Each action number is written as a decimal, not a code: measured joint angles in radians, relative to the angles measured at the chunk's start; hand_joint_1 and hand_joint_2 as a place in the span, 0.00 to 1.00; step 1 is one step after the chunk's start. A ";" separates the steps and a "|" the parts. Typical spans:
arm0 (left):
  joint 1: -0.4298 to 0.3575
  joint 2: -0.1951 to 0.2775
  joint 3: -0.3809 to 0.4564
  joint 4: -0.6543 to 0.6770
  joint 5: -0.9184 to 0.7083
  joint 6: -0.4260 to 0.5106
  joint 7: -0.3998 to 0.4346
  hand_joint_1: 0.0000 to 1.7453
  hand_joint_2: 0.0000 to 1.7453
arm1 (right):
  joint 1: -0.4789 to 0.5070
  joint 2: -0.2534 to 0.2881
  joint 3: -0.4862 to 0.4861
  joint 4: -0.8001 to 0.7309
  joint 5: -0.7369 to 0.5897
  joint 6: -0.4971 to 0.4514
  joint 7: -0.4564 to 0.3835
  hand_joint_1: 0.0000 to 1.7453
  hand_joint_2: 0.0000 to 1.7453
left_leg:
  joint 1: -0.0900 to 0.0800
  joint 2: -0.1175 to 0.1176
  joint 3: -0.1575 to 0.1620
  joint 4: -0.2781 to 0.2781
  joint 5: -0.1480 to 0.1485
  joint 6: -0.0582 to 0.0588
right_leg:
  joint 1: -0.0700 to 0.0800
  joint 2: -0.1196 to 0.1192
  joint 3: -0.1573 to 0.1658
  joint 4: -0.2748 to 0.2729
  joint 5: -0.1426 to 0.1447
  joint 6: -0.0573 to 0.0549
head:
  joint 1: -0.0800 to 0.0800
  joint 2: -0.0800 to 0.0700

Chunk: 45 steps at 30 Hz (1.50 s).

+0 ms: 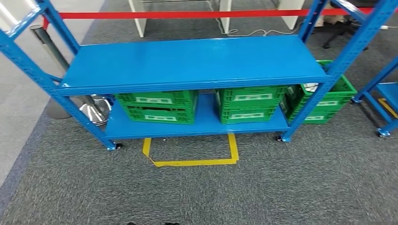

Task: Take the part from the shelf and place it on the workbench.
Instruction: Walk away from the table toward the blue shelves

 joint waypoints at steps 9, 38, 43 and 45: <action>0.004 0.000 0.000 0.000 -0.007 -0.001 0.004 0.00 0.00 | -0.006 0.000 0.000 0.000 -0.008 -0.024 0.000 0.00 0.00 | -0.004 0.025 0.126 -0.251 0.084 0.043 | 0.002 -0.001 -0.007 0.037 -0.043 0.043 | 0.004 0.000; -0.001 0.000 0.000 0.000 -0.025 -0.006 0.005 0.00 0.00 | -0.004 0.000 -0.002 -0.002 -0.028 -0.022 -0.029 0.00 0.00 | -0.011 0.001 0.129 -0.246 0.072 0.044 | 0.005 0.045 0.019 0.012 -0.026 0.037 | 0.000 0.000; -0.001 0.000 0.000 0.000 -0.027 -0.006 0.005 0.00 0.00 | -0.009 -0.001 -0.003 -0.002 -0.029 -0.022 -0.039 0.00 0.00 | -0.007 0.000 0.151 -0.250 0.058 0.065 | 0.004 0.050 -0.113 0.235 -0.120 0.055 | 0.011 0.000; 0.000 0.000 0.000 0.000 -0.027 -0.006 0.005 0.00 0.00 | -0.009 -0.003 -0.004 -0.002 -0.030 -0.024 -0.042 0.00 0.00 | -0.009 -0.002 0.165 -0.250 0.047 0.066 | 0.004 0.051 -0.156 0.274 -0.109 0.056 | 0.012 0.000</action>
